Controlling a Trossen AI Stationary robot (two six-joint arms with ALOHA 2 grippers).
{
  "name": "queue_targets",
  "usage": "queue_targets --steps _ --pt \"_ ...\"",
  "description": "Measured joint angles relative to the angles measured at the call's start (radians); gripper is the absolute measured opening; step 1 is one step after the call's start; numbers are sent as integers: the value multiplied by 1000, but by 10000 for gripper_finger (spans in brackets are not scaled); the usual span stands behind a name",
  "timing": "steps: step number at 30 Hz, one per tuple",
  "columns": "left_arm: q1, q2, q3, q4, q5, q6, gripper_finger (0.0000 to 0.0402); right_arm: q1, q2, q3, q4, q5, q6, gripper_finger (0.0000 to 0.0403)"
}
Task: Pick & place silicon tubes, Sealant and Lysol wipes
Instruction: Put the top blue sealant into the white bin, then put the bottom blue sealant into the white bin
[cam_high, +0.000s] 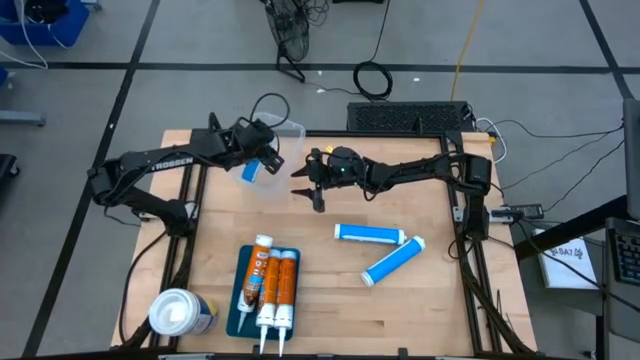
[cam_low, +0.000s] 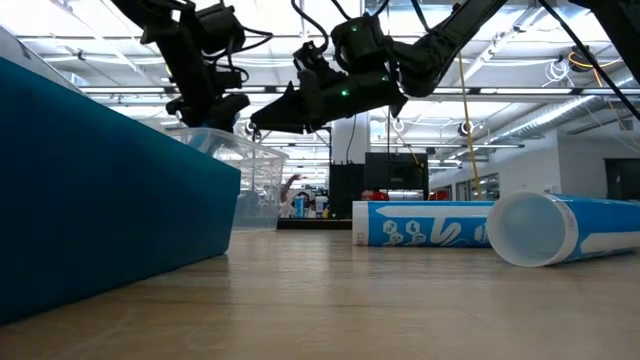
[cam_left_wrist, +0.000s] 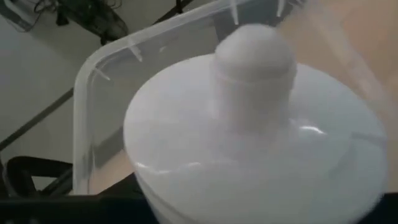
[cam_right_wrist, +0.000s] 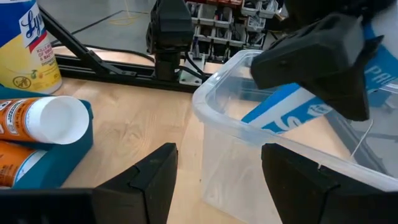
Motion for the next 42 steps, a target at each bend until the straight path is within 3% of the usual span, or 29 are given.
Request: queue_targets --steps 5,9,14,18,26,31,38,42 --pt "10 -1 0 4 -3 -35 347 0 0 0 -1 1 -8 215" --pt "19 -1 0 3 -3 -42 391 0 0 0 -3 0 -8 216" --pt "17 -7 0 31 15 17 369 0 0 0 -11 0 -15 213" --pt "7 -22 0 87 95 117 352 0 0 0 -11 0 -16 213" --pt "-50 -88 -1 230 441 380 337 0 -1 0 -12 -1 -25 211" --pt "-83 -146 -35 328 658 476 336 9 -58 1 -114 -7 -50 210" --pt "-109 -272 -259 644 680 460 337 56 -248 -80 -341 -9 -130 205" --pt "-106 -345 -366 733 679 432 336 105 -400 -180 -402 -9 -110 204"
